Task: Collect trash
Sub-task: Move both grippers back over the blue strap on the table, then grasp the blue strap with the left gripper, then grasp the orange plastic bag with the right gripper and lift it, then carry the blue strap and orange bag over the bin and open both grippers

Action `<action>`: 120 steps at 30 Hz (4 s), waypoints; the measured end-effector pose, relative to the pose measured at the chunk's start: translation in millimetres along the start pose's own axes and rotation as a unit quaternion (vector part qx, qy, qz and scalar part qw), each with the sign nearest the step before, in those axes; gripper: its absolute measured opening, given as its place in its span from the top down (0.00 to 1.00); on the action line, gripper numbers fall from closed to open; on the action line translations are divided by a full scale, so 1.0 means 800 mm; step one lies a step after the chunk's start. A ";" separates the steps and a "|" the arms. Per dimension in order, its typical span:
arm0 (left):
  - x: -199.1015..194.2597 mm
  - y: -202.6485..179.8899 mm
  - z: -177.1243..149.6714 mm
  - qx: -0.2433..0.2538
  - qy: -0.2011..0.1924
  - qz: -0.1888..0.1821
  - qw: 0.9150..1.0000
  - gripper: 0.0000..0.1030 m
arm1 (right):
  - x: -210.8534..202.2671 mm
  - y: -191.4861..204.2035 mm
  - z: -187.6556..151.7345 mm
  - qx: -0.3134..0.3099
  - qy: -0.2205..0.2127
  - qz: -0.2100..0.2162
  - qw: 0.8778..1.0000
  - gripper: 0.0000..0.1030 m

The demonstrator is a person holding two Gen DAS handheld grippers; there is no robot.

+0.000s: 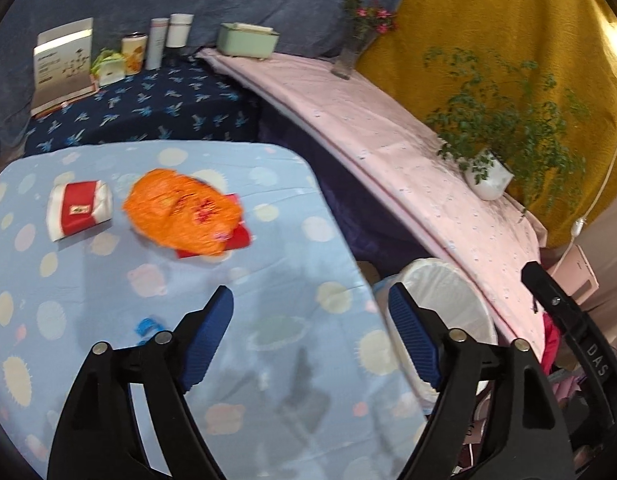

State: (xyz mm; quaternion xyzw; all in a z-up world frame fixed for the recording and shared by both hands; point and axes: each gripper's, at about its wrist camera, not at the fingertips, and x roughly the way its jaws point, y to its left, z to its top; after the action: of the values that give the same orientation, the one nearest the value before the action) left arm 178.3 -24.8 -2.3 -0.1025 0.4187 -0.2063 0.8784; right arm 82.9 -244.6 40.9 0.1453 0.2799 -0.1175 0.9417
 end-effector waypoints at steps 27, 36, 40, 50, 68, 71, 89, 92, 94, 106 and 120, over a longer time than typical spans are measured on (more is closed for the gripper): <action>0.086 0.126 -0.069 -0.006 0.106 0.055 0.993 0.68 | 0.107 0.110 -0.089 -0.025 0.106 0.039 0.993 0.49; 0.048 0.154 -0.049 -0.044 0.074 0.052 0.995 0.71 | 0.127 0.142 -0.088 -0.043 0.118 0.050 0.991 0.49; 0.026 0.183 -0.030 -0.070 0.051 0.061 0.994 0.71 | 0.146 0.166 -0.084 -0.048 0.125 0.062 0.989 0.49; 0.018 0.235 0.009 -0.084 0.020 0.092 0.992 0.71 | 0.221 0.216 -0.079 -0.062 0.158 0.073 0.983 0.49; 0.034 0.221 0.036 -0.066 0.016 0.078 0.995 0.71 | 0.255 0.224 -0.082 -0.048 0.170 0.106 0.979 0.85; 0.030 0.206 0.037 -0.058 0.012 0.074 0.996 0.71 | 0.232 0.217 -0.067 -0.045 0.149 0.111 0.981 0.86; -0.037 0.020 0.053 0.040 -0.038 0.008 0.998 0.71 | 0.054 0.106 0.050 -0.008 0.002 0.097 0.995 0.86; -0.044 -0.018 0.051 0.059 -0.042 -0.008 0.997 0.71 | 0.029 0.077 0.062 0.001 -0.017 0.086 0.996 0.86; -0.047 -0.044 0.048 0.073 -0.044 -0.016 0.996 0.71 | 0.013 0.058 0.066 0.008 -0.029 0.077 0.997 0.86; -0.041 -0.167 0.014 0.146 -0.032 -0.056 0.987 0.71 | -0.041 -0.054 0.071 0.058 -0.063 0.025 0.996 0.86; -0.016 -0.263 -0.014 0.199 -0.010 -0.100 0.975 0.71 | -0.061 -0.160 0.051 0.106 -0.067 -0.021 0.992 0.86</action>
State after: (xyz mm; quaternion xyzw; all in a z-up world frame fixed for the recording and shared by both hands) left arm 103.8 -207.1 73.7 0.0307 0.3485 -0.3709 0.8603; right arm 24.2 -371.0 74.5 0.2301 0.2053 -0.1759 0.9349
